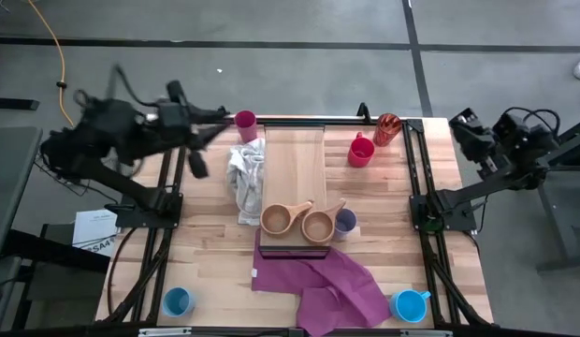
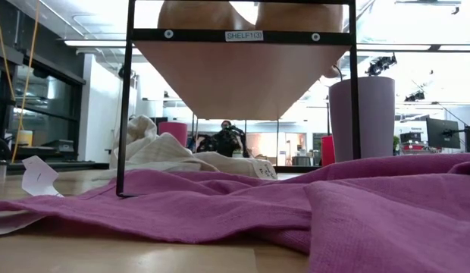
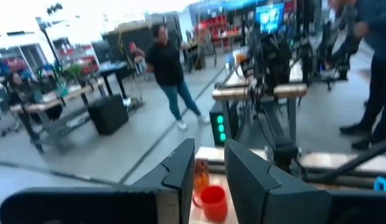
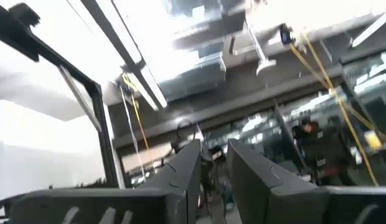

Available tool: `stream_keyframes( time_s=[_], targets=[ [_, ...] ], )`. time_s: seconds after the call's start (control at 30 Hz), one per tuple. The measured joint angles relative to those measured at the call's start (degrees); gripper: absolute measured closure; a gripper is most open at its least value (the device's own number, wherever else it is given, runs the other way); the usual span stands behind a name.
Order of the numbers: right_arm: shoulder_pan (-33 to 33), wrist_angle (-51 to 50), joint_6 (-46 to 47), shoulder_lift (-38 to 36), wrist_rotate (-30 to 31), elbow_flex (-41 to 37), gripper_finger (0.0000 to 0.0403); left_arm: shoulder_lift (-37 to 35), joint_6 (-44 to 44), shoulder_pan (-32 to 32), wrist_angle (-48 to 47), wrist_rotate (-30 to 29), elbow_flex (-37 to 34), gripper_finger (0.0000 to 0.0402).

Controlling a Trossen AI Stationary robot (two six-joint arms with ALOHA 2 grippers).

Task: Stack small to large cups/mugs on shelf
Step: Put the red mug on the shelf

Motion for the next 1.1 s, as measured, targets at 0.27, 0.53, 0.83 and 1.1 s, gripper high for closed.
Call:
stream_keyframes(
  time_s=[0.27, 0.53, 0.83, 1.1],
  targets=[
    [-0.1, 10.4, -7.6, 1.6, 1.8, 0.0, 0.033, -10.2, 3.9, 0.0, 1.1, 5.4, -0.1, 0.0324],
    [-0.1, 14.7, -11.0, 5.0, 4.8, 0.0, 0.033, -24.5, 3.8, 0.0, 8.5, 7.1, -15.1, 0.0324],
    [-0.1, 14.9, -10.6, 7.7, 7.8, 0.0, 0.033, -41.0, -4.7, 0.0, 19.5, 8.6, -42.1, 0.0324],
    [-0.1, 13.9, -10.5, 8.7, 11.7, 0.0, 0.033, -47.9, -5.0, 0.0, 26.3, 9.2, -52.7, 0.0324]
  ],
)
